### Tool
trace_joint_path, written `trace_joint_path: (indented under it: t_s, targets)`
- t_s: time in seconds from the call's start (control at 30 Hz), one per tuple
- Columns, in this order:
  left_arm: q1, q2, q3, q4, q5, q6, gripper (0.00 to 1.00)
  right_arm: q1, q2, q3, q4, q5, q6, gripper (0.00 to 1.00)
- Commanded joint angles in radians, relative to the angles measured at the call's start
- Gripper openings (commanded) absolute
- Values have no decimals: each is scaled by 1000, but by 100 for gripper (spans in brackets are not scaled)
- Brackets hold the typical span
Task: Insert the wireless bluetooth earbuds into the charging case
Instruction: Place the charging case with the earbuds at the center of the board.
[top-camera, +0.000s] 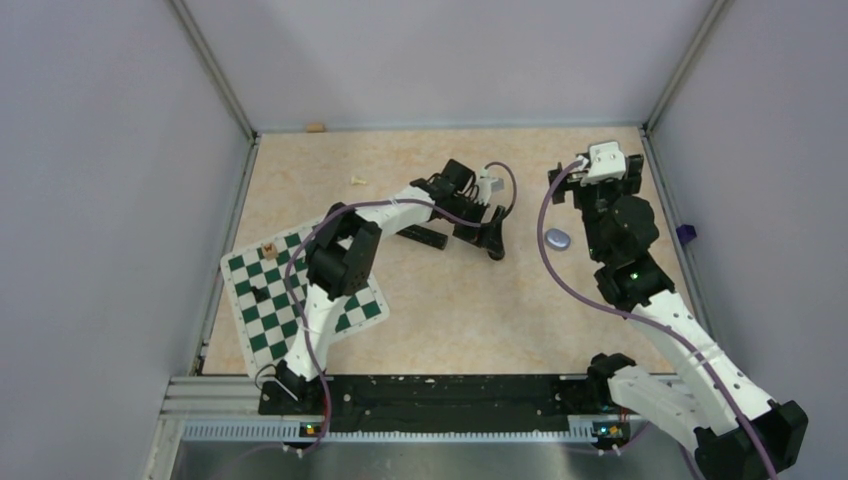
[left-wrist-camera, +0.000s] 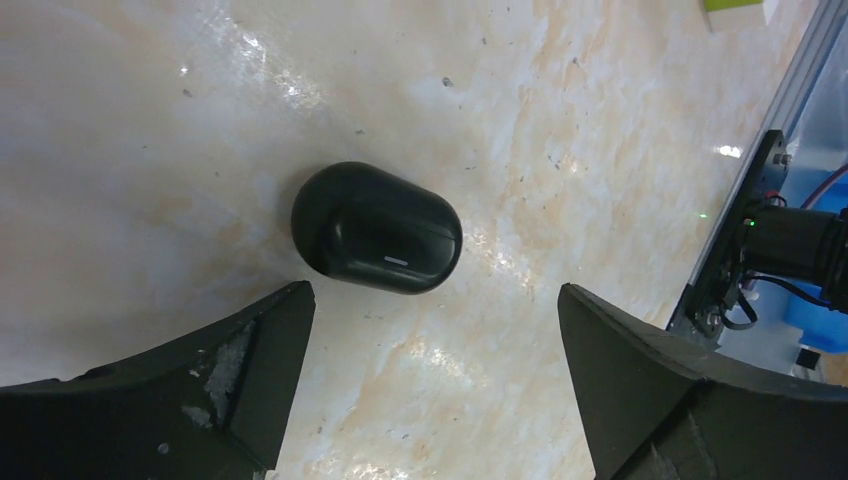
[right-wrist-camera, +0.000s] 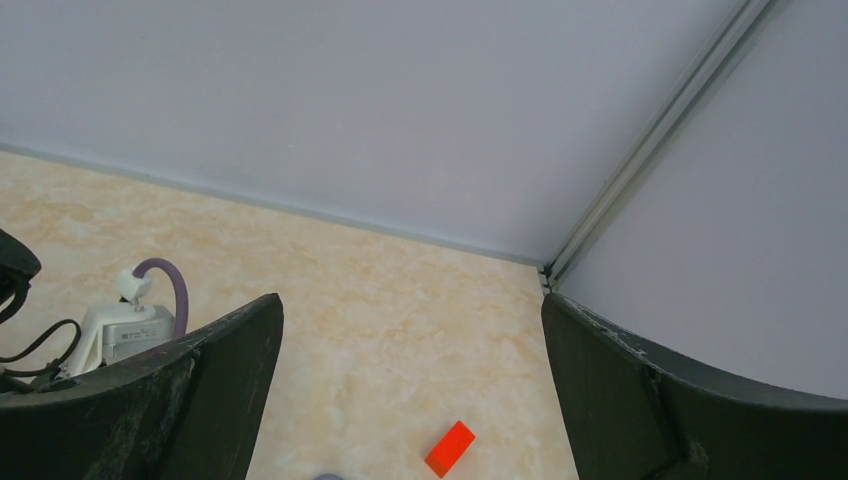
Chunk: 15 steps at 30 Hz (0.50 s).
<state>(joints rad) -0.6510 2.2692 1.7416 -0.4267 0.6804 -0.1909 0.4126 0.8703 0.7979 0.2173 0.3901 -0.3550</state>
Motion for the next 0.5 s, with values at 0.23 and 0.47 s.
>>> trace_joint_path:
  t_s: [0.23,0.47]
  targets:
    - [66,-297,-77,-65,-87,194,99,-18,-30,99,-111,-94,49,99]
    - [254,-632,-210,-20,-54,305,99,-18,-57,122,-215,-217,51,99]
